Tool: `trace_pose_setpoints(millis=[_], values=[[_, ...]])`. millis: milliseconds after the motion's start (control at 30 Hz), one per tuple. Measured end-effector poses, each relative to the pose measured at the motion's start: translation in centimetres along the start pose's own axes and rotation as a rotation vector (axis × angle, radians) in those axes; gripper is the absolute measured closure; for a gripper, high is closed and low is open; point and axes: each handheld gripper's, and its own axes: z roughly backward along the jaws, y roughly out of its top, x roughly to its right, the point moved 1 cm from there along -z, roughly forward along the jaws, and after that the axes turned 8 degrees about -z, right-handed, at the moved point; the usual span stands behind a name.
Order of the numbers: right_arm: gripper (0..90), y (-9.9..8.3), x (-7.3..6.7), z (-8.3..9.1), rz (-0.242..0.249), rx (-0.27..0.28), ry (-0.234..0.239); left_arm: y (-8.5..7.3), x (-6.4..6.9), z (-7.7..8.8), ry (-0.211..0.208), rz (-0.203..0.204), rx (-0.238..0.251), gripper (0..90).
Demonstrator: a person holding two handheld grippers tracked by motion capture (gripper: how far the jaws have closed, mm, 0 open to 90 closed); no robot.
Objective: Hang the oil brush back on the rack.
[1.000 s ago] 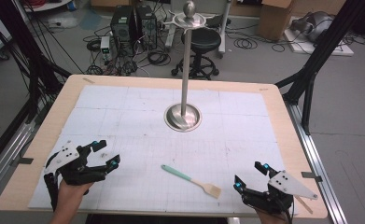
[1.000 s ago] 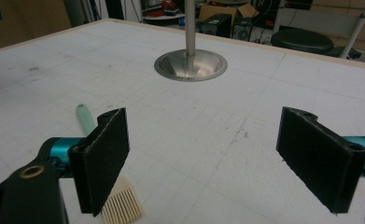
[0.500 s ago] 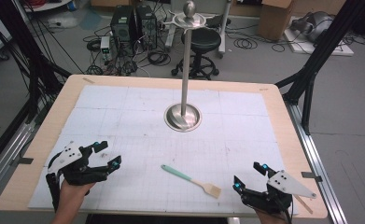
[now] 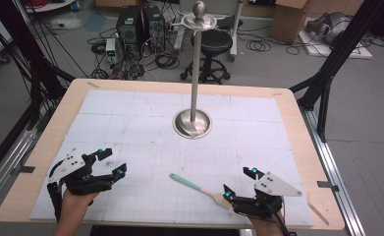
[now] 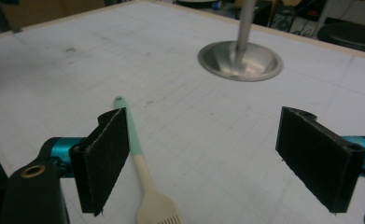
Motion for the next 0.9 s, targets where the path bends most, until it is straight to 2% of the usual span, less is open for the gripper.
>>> trace_pose_setpoints(millis=[67,100,133,433,467,500,533,600,667,700,733,900], values=[[18.0,0.1,-0.5,-0.9,0.019,-0.034,0.017,0.0,0.0,-0.1,-0.004,0.0,0.0,20.7],[18.0,0.1,-0.5,-0.9,0.019,-0.034,0.017,0.0,0.0,-0.1,-0.004,0.0,0.0,20.8],[21.0,0.2,-0.8,-1.8,0.034,-0.057,0.045,-0.1,0.0,-0.1,-0.003,-0.001,-0.003,20.8],[35.9,0.1,-1.5,-4.3,0.065,-0.145,0.113,-0.1,0.1,-0.3,-0.018,0.008,-0.005,21.2],[41.8,-0.1,-1.5,-5.0,0.066,-0.178,0.138,-0.2,0.1,-0.3,-0.018,0.017,-0.004,21.1],[41.8,-0.1,-1.5,-5.0,0.066,-0.178,0.138,-0.2,0.1,-0.3,-0.018,0.018,-0.004,21.1],[46.3,-0.3,-1.7,-5.9,0.085,-0.228,0.158,-0.2,0.1,-0.3,-0.019,0.018,-0.006,21.2],[50.3,-0.6,-2.0,-6.8,0.112,-0.281,0.176,-0.2,0.1,-0.2,-0.019,0.015,-0.005,21.4],[55.6,-0.9,-2.5,-7.6,0.146,-0.322,0.182,-0.2,0.1,-0.2,-0.017,0.02,-0.002,21.4],[55.6,-0.9,-2.5,-7.6,0.146,-0.322,0.182,-0.2,0.1,-0.2,-0.017,0.02,-0.002,21.4],[61.0,-1.1,-2.7,-8.1,0.165,-0.352,0.191,-0.2,0.0,-0.2,-0.019,0.02,-0.002,21.5],[67.2,-1.6,-2.6,-8.9,0.175,-0.401,0.194,-0.2,0.1,-0.2,-0.022,0.019,-0.007,21.7]])
